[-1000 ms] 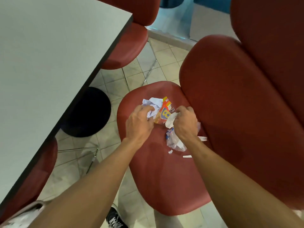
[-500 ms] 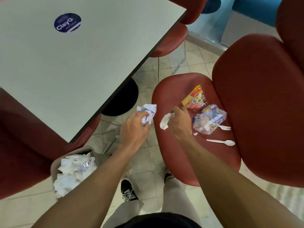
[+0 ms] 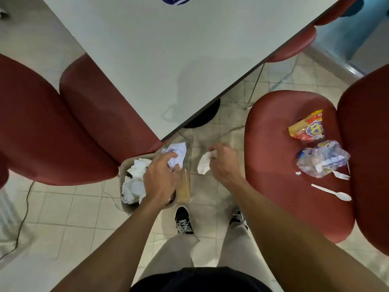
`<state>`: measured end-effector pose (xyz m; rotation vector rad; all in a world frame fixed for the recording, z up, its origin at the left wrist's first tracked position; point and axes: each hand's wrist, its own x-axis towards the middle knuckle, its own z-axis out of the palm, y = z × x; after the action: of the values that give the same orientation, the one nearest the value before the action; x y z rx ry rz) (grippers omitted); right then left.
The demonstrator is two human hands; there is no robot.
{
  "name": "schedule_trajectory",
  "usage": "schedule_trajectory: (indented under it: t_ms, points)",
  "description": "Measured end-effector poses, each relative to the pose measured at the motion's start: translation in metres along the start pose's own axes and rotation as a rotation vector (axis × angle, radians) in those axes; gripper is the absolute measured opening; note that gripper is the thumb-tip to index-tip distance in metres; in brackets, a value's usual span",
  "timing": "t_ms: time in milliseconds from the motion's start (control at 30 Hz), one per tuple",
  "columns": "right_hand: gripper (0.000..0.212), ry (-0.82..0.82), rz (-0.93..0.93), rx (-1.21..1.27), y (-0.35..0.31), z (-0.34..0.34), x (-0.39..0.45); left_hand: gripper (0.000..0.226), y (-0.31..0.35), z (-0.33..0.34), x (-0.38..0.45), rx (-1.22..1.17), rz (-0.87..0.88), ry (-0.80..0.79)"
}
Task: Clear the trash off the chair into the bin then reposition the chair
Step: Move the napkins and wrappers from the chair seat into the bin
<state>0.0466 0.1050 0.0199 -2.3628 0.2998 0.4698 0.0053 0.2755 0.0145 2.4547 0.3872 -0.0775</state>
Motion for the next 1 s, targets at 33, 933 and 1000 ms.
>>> schedule_trajectory:
  t_ms: [33, 933, 1000]
  points:
    - [0.042, -0.037, -0.009, 0.002, -0.006, 0.013, 0.001, 0.029, -0.014, -0.008, -0.001, -0.01, -0.037, 0.018]
    - [0.052, -0.294, -0.06, -0.121, -0.048, 0.149, -0.021, 0.056, -0.138, -0.014, -0.023, 0.114, -0.179, -0.149]
    - [0.049, -0.287, -0.059, -0.107, -0.051, 0.138, -0.02, 0.055, -0.129, -0.015, -0.02, 0.134, -0.133, -0.113]
